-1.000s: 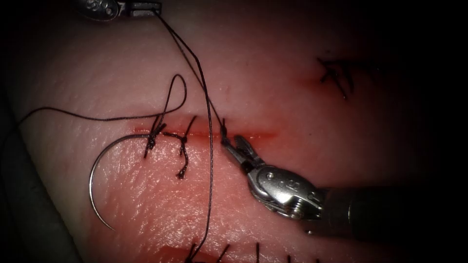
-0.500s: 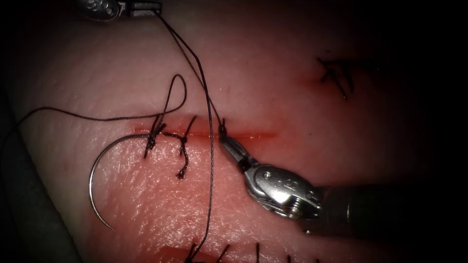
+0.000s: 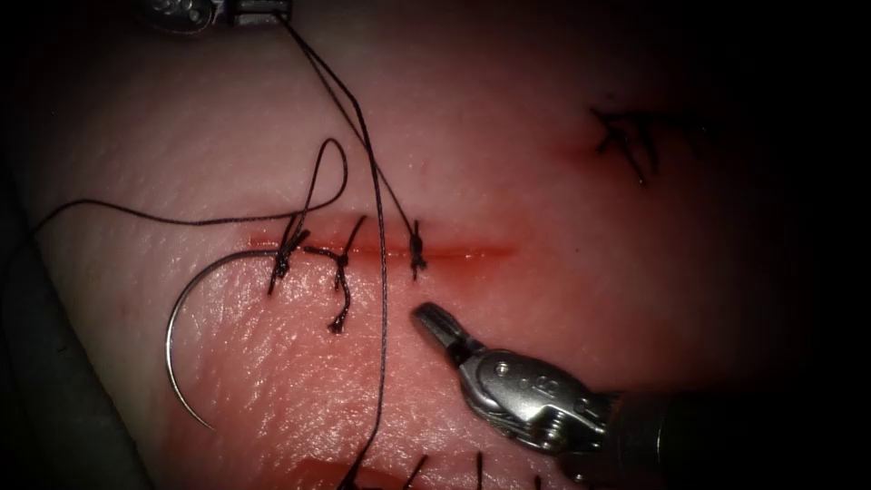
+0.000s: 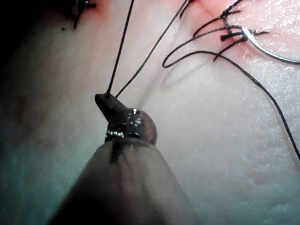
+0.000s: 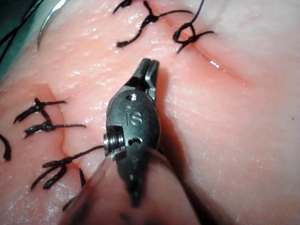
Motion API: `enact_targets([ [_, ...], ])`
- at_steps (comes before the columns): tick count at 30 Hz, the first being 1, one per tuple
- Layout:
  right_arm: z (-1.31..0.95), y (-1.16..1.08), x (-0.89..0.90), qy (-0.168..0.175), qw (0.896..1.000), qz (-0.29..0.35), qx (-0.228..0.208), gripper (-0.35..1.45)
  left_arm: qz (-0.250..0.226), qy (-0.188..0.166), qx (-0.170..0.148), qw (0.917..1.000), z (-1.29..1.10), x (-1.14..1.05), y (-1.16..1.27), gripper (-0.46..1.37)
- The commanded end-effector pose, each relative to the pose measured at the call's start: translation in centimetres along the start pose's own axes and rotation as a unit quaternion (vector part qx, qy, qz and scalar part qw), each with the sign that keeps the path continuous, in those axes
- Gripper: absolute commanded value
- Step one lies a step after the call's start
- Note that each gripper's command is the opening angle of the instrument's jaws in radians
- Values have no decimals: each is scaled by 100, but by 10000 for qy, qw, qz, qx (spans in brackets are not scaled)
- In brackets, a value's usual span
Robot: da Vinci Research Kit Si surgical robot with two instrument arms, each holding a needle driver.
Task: Wound Closure
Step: Pull the right gripper down and the left gripper up to tighten the suture
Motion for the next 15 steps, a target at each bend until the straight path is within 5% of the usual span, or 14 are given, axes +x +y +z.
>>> enact_targets([
  [1, 2, 3, 3, 327, 9995, 22, -33, -35, -1, -14, 0, 10000, 1, 2, 1, -35],
  [4, 7, 7, 4, 554, 9973, -487, -23, -35, -5, -30, 12, 10000, 2, 3, 2, -35],
  [5, 10, 8, 6, 600, 9959, -683, -41, -22, -7, -34, 16, 10000, 2, 3, 2, -35],
  [7, 16, 12, 7, 788, 9940, -752, -40, 47, -11, -45, 25, 10000, 3, 4, 3, -35],
  [10, 20, 17, 8, 991, 9923, -737, -28, 92, -14, -54, 34, 10000, 4, 5, 4, -35],
  [15, 24, 20, 8, 1080, 9912, -759, -27, 94, 15, -55, 38, 10000, 4, 6, 4, -35],
])
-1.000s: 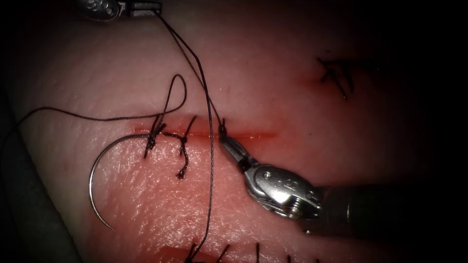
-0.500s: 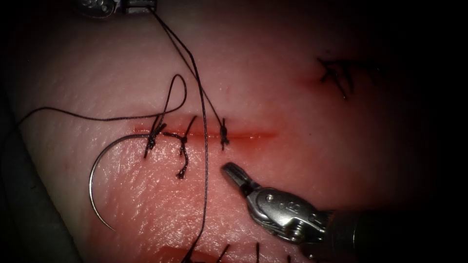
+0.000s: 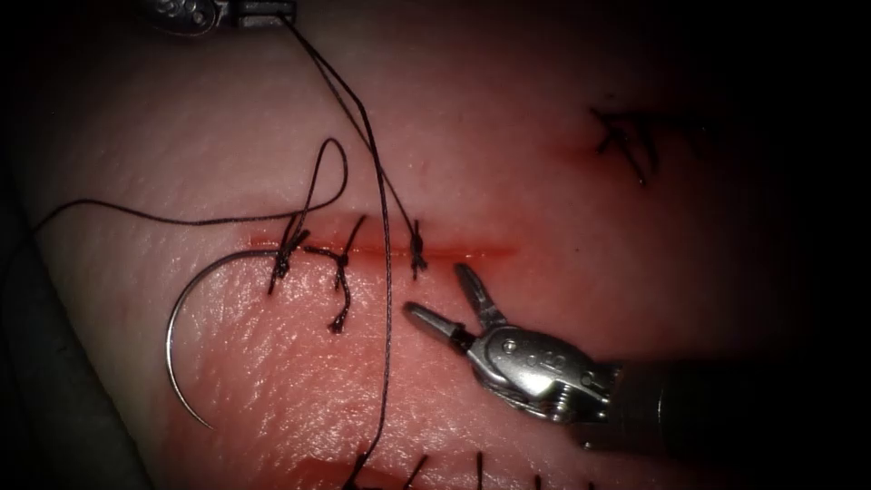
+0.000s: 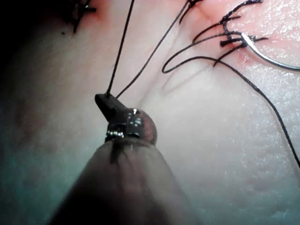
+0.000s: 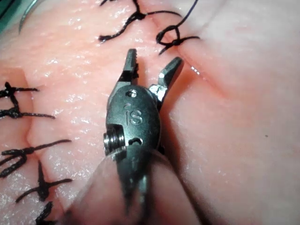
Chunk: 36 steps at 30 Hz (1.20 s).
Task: Wound Closure
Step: Pull the right gripper down and the left gripper up to tighten the suture
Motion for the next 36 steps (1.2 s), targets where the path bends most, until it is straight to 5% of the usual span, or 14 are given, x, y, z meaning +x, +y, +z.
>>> enact_targets([
  [1, 2, 1, 0, 22, 10000, -5, 10, 96, 6, 3, -20, 10000, 0, 0, 0, -35],
  [12, 17, -3, 17, 136, 9998, -87, 66, 58, -22, 1, -21, 10000, -1, 0, 1, -35],
  [17, 20, -4, 20, 157, 9998, -75, 91, 5, -22, 1, -20, 10000, -1, 0, 1, -35],
  [18, 20, -4, 20, 171, 9998, -74, 106, -24, -22, 1, -20, 10000, -1, 0, 1, -35],
  [19, 19, -4, 20, 171, 9998, -75, 79, -31, -22, 1, -21, 10000, -1, 0, 1, -35],
  [27, 12, -5, 20, 160, 9998, -110, 73, -28, -24, 4, -22, 10000, -1, 0, 1, -35],
  [36, 12, -5, 21, 159, 9998, -138, 71, 19, -24, 3, -22, 10000, -1, 0, 1, -35],
])
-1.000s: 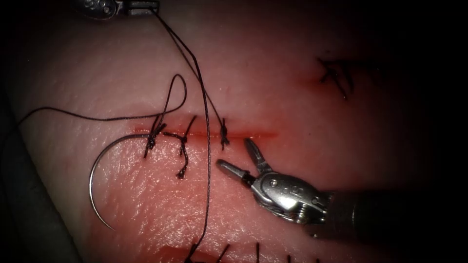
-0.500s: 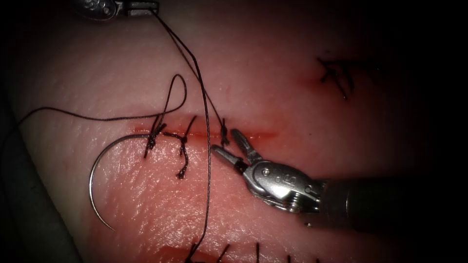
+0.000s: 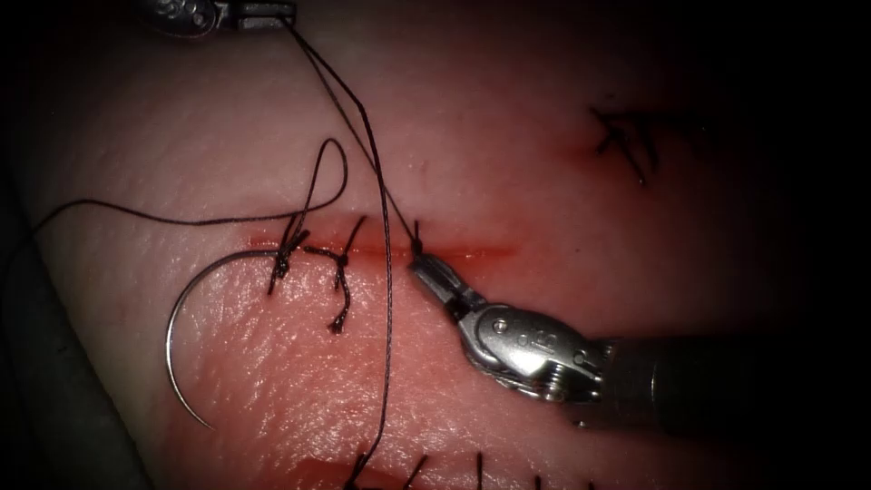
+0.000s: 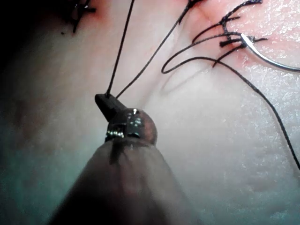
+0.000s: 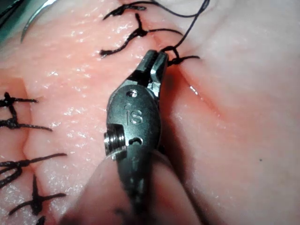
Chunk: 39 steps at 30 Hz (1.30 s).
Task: Wound Closure
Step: Pull the right gripper down and the left gripper up to tighten the suture
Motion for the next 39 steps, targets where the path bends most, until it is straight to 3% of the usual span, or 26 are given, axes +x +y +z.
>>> enact_targets([
  [1, 0, 0, 0, -3, 10000, -4, 9, 26, 0, 0, -16, 10000, 0, 0, 0, -35],
  [10, -1, -1, 0, -1, 10000, -35, 20, 39, 0, 0, -16, 10000, 0, 0, 0, -35],
  [13, -1, -1, 0, 1, 10000, -94, 19, 62, 0, 0, -16, 10000, 0, 0, 0, -35],
  [19, -1, -1, 0, 2, 9999, -153, 21, 77, -1, 0, -16, 10000, 0, 0, 0, -35],
  [22, -1, -1, 0, 2, 9999, -153, 22, 75, -30, -1, -18, 10000, 0, 0, 0, -35],
  [29, -2, -2, -1, 8, 9999, -158, 29, 40, -30, -2, -18, 10000, 0, 0, 0, -35],
  [35, -3, -3, -3, 13, 9999, -164, 32, -1, -30, -2, -18, 10000, 0, 0, 0, -35],
  [37, -3, -3, -3, 0, 9999, -165, 32, -29, -30, -2, -17, 10000, 0, 0, 0, -35],
  [39, -3, -3, -3, -45, 9998, -168, 33, -35, -29, -3, -17, 10000, 0, 0, 0, -35],
])
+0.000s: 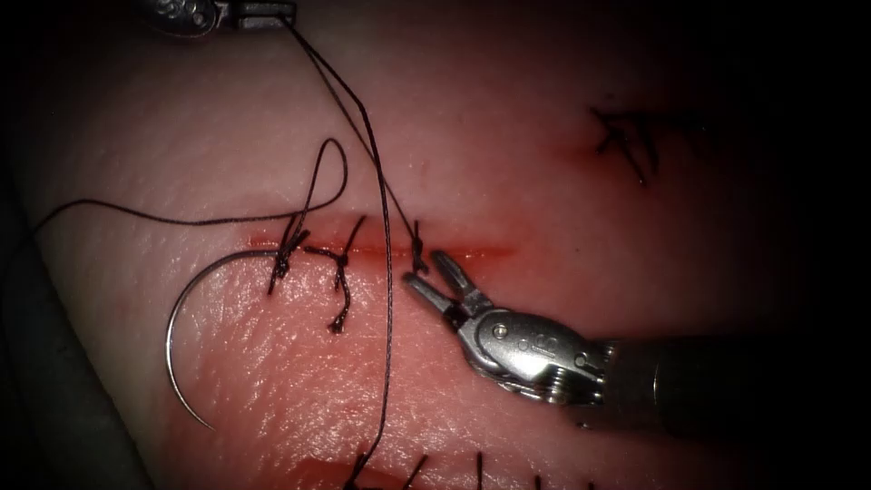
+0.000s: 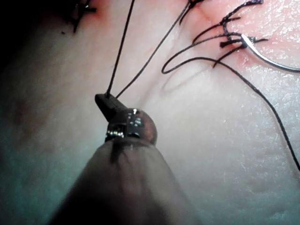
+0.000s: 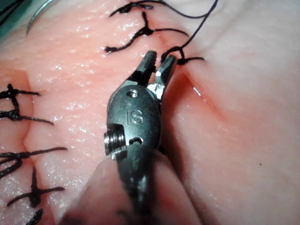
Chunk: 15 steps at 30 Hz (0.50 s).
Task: Wound Closure
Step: Pull the right gripper down and the left gripper up to tighten the suture
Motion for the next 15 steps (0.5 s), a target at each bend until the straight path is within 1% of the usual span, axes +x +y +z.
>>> enact_targets([
  [1, 0, 0, 1, -30, 10000, 4, -30, -35, 1, -2, -14, 10000, 0, 0, 0, -35],
  [3, 0, 0, 1, -267, 9996, -4, -18, -35, 1, -2, -14, 10000, 0, 0, 0, -35],
  [5, 0, 0, 1, -416, 9991, 19, -12, -35, 2, -3, -14, 10000, 0, 0, 0, -35],
  [11, -8, -3, 4, -436, 9989, 191, -31, -35, -28, 5, -21, 10000, 0, -1, -1, -35],
  [15, -15, -4, 3, -446, 9987, 239, -53, -35, 127, 31, -35, 9999, -1, -3, -3, -35],
])
